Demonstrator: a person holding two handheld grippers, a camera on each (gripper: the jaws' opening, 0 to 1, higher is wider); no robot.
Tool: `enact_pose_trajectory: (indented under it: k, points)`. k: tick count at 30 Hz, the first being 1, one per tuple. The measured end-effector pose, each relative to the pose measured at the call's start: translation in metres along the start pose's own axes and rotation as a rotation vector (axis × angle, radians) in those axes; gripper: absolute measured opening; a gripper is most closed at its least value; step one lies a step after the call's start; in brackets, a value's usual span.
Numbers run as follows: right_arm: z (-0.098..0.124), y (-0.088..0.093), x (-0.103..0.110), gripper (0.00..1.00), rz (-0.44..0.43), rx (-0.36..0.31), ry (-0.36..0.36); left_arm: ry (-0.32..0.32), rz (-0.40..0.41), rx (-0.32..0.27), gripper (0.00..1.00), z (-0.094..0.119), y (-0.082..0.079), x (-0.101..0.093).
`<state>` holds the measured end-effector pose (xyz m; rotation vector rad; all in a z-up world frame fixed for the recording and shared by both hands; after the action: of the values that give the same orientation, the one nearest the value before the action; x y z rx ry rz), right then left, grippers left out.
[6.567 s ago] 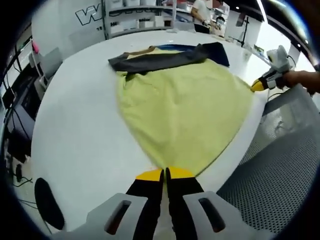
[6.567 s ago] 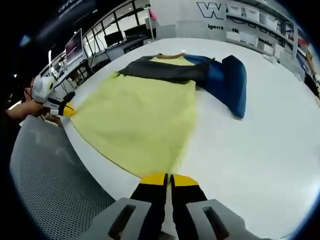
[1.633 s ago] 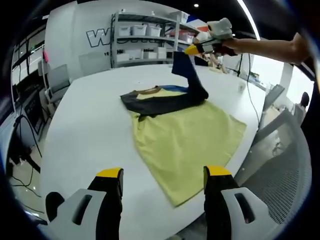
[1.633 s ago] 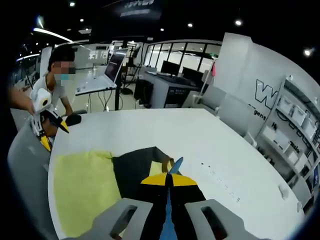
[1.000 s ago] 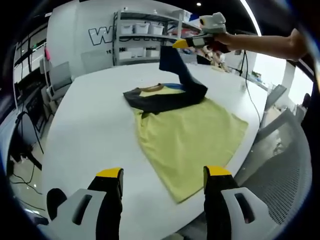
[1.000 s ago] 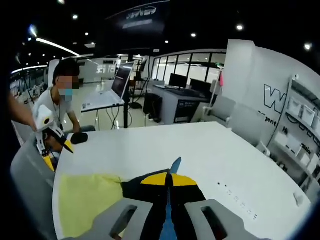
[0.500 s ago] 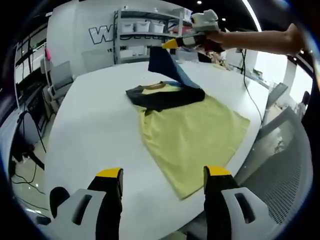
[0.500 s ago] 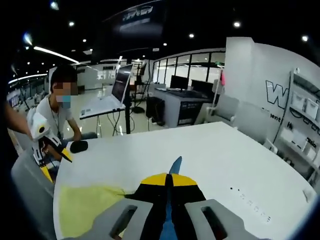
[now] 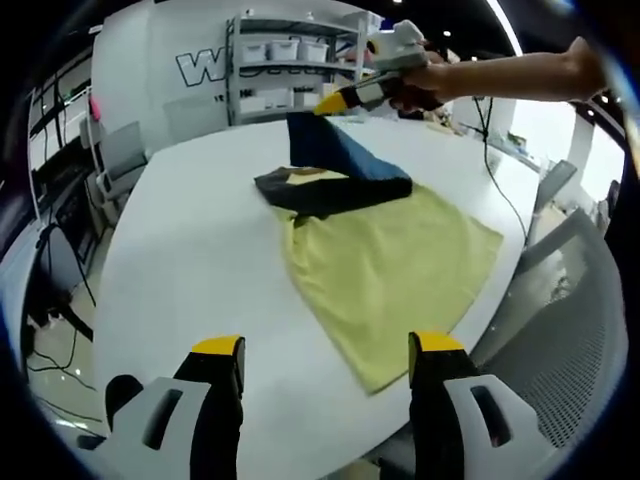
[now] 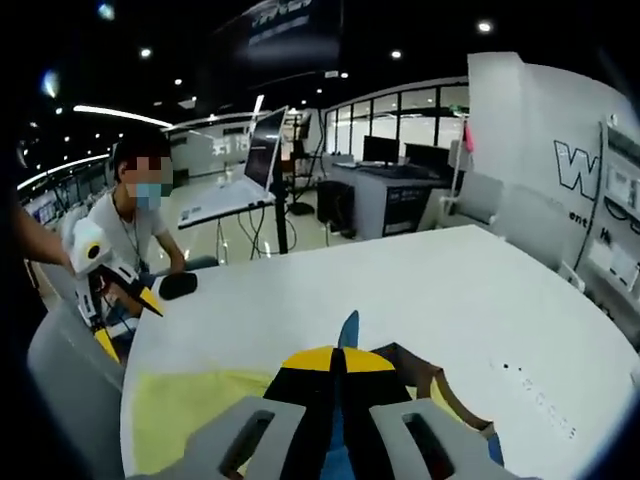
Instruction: Fold the garment on the visible template until the final outline fits inside the template.
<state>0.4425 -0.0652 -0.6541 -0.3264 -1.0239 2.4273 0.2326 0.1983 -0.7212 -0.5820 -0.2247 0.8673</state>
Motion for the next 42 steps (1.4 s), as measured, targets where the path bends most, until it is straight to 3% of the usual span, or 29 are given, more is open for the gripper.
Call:
enact_pose_trajectory:
  k: [11,13,16,17,42]
  points:
    - [-0.033,0.001,0.011,0.00,0.077,0.077,-0.057,-0.007,-0.002,0.015,0.70,0.000,0.004,0.001]
    - [-0.039,0.001,0.008,0.00,0.112,0.096,-0.029,-0.009,-0.001,0.018,0.70,0.000,0.005,0.001]
    - [-0.042,0.004,-0.003,0.00,0.147,0.167,0.087,-0.013,-0.001,0.022,0.70,-0.001,0.005,0.002]
    - [-0.043,0.003,-0.002,0.00,0.138,0.158,0.084,-0.013,-0.001,0.023,0.70,-0.001,0.005,0.002]
    - [0.016,0.045,0.009,0.00,0.081,0.136,0.152,0.012,-0.078,0.000,0.70,-0.011,-0.019,-0.008]
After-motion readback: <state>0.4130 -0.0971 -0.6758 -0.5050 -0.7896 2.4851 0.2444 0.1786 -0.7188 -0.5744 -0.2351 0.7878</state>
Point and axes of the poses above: the point that each gripper's makers call its tool centre point, and the gripper's own axes: z roughly backward along the fingers, x roughly to its left, y roughly out of its underside, the point moved 9 cm from there along z, roughly backward along the fingers, and after that the axes turned 15 degrees about x, right-handed, at the moved point
